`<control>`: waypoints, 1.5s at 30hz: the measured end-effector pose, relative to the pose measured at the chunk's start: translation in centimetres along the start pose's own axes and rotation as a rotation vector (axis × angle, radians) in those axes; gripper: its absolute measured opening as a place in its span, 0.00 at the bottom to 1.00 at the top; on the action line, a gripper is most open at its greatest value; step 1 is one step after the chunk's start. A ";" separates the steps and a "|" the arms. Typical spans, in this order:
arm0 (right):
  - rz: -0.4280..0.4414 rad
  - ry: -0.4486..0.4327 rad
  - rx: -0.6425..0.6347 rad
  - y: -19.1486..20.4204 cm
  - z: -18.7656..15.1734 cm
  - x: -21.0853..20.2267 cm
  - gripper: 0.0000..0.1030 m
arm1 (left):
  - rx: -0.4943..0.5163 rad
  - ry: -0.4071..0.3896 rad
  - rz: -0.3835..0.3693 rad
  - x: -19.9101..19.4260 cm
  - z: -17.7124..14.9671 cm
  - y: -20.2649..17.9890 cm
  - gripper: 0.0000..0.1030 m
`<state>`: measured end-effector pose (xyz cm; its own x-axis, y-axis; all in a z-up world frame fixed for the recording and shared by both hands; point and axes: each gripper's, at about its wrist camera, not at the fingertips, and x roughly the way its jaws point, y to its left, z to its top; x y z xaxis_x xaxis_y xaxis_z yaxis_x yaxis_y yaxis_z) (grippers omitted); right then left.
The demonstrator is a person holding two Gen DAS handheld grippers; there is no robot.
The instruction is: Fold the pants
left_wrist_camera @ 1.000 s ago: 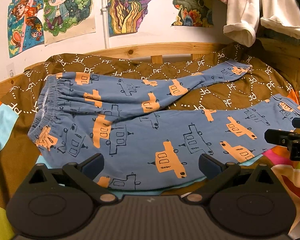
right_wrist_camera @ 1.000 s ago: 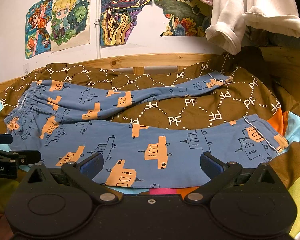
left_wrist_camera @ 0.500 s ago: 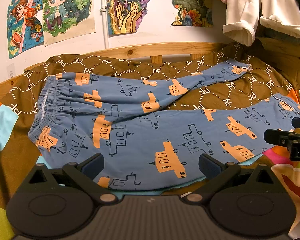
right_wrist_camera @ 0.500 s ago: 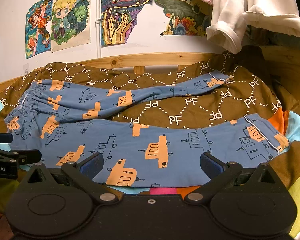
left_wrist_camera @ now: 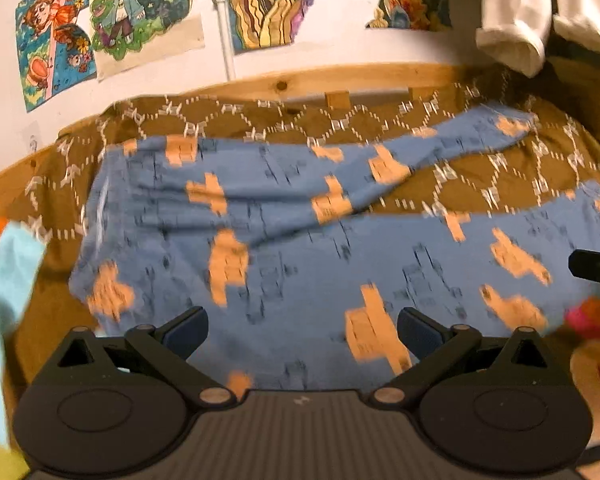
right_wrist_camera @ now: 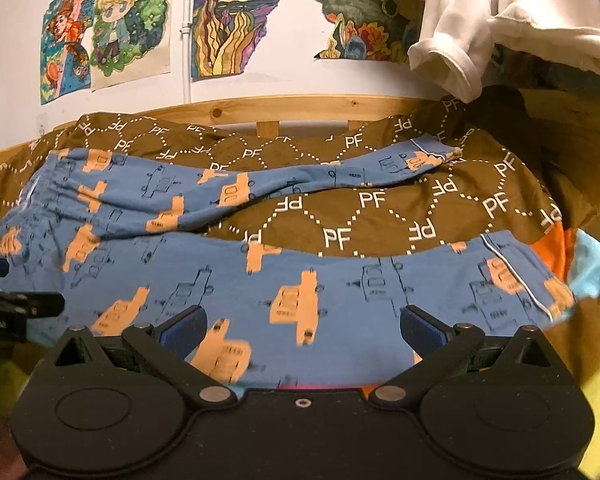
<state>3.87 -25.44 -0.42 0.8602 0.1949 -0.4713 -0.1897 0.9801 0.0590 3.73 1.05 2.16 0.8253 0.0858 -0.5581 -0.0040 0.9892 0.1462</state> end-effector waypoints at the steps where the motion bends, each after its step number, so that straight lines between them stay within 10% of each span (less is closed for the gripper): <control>1: 0.018 0.002 -0.002 -0.3 0.9 0.3 0.99 | 0.015 -0.008 0.003 0.1 1.4 0.7 1.00; 11: 0.251 0.060 -0.296 -1.3 13.2 9.1 0.99 | 0.228 0.002 0.080 6.5 14.6 7.8 1.00; 18: 0.488 0.216 -0.439 -0.6 21.0 21.9 0.99 | 0.218 0.066 0.070 16.0 18.1 13.1 0.99; 25: 0.626 0.344 -0.526 1.6 24.2 33.9 0.81 | 0.279 0.239 -0.113 22.2 19.1 14.9 0.55; 30: 0.697 0.450 -0.619 2.6 23.1 37.7 0.61 | 0.289 0.277 -0.224 23.1 19.6 15.5 0.48; 34: 0.713 0.481 -0.669 2.5 23.2 38.7 0.48 | 0.363 0.293 -0.241 23.5 19.8 14.5 0.12; 39: 0.738 0.503 -0.703 2.9 22.3 38.1 0.19 | 0.367 0.296 -0.212 23.5 19.4 13.5 0.02; 42: 0.743 0.504 -0.688 2.6 22.3 37.9 0.22 | 0.348 0.262 -0.194 22.9 19.4 13.7 0.01; 45: 0.760 0.495 -0.608 1.8 23.2 38.4 0.65 | 0.362 0.236 -0.167 22.4 19.0 13.6 0.01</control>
<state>47.55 -15.29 2.05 0.1599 0.5709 -0.8053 -0.9102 0.4009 0.1035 32.93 14.15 7.13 0.6469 -0.0050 -0.7626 0.3497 0.8905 0.2909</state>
